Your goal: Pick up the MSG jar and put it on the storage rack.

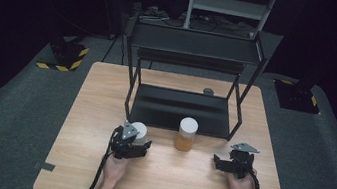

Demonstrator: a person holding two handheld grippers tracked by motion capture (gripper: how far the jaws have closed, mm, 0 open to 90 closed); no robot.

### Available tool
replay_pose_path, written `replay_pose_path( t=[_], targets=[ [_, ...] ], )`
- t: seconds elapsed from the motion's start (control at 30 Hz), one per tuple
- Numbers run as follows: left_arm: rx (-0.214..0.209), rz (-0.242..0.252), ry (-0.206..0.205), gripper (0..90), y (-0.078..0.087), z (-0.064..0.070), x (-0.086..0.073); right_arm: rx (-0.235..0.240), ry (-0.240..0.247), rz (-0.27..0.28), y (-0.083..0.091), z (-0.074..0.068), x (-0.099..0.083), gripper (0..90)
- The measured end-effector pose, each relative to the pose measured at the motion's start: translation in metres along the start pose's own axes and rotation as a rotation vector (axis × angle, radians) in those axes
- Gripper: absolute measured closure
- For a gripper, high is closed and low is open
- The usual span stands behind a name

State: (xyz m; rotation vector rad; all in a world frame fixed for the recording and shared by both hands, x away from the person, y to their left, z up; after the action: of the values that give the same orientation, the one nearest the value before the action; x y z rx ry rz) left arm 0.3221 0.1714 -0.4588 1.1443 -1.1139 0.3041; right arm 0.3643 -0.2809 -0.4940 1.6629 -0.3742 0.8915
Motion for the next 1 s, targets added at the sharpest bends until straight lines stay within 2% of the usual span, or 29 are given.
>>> replay_pose_path(
  t=[0.2, 0.4, 0.6, 0.73, 0.77, 1.0],
  targets=[
    [-0.016, -0.008, 0.011, 30.4, 0.003, -0.005, 0.009, 0.0, 0.0, 0.0, 0.0, 0.0, 0.0, 3.1],
    [-0.04, -0.029, -0.011, 30.4, 0.007, -0.008, 0.027, 0.0, 0.001, 0.0, 0.0, 0.0, 0.0, 3.1],
    [-0.059, -0.041, -0.01, 30.4, 0.011, -0.011, 0.043, 0.0, 0.001, 0.0, 0.0, 0.0, 0.0, 3.1],
    [-0.072, -0.051, -0.019, 30.4, 0.014, -0.014, 0.058, 0.0, 0.001, 0.0, 0.0, 0.0, 0.0, 3.1],
    [-0.076, -0.054, -0.029, 30.4, 0.016, -0.015, 0.066, 0.0, 0.001, 0.0, 0.0, 0.0, 0.0, 3.1],
    [-0.103, -0.051, -0.039, 30.4, 0.023, -0.022, 0.097, 0.0, 0.0, 0.0, 0.0, 0.0, 0.0, 3.1]
  ],
)
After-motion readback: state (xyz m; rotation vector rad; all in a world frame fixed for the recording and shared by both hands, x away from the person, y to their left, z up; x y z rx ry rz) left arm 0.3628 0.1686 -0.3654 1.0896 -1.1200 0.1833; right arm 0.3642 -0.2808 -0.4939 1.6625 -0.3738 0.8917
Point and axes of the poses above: each handheld gripper's, and its own axes: y roughly backward along the jaws, x roughly out of its top, z roughly to its right, the point moved 7 cm from there along -y, roughly forward along the jaws, and after that the axes turned 6 degrees about -y, right-handed, at the moved point
